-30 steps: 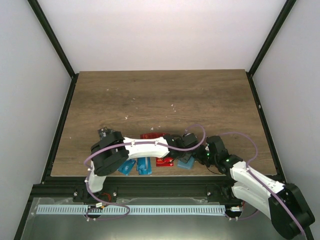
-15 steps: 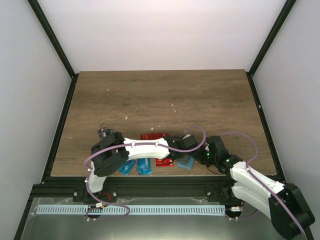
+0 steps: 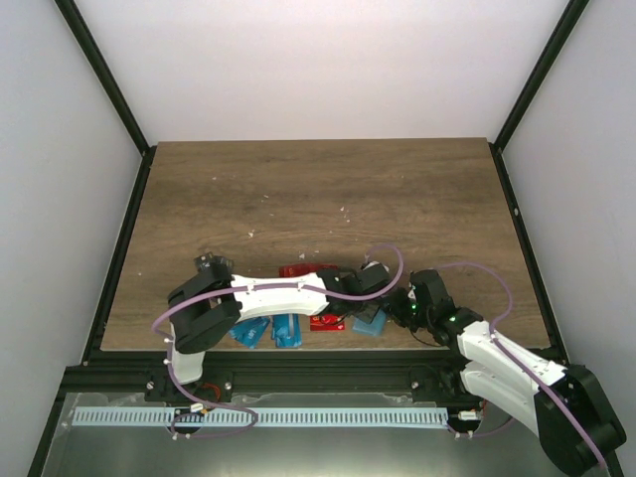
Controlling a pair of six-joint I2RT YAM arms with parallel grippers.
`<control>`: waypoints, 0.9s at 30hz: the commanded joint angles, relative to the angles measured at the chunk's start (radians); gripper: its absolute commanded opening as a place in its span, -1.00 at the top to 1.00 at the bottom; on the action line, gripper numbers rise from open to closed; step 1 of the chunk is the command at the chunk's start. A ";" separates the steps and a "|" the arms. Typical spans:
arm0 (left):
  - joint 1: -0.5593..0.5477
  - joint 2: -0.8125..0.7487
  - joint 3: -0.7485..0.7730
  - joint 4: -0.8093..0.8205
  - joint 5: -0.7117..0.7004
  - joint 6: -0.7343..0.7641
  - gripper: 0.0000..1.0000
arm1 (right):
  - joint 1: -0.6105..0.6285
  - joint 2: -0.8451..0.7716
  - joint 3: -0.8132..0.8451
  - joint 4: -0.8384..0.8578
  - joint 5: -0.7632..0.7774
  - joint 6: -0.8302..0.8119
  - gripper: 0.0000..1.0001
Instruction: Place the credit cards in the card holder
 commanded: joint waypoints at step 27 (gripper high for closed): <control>0.029 0.000 -0.082 0.203 0.108 -0.098 0.92 | 0.010 0.054 0.014 -0.079 0.032 0.009 0.99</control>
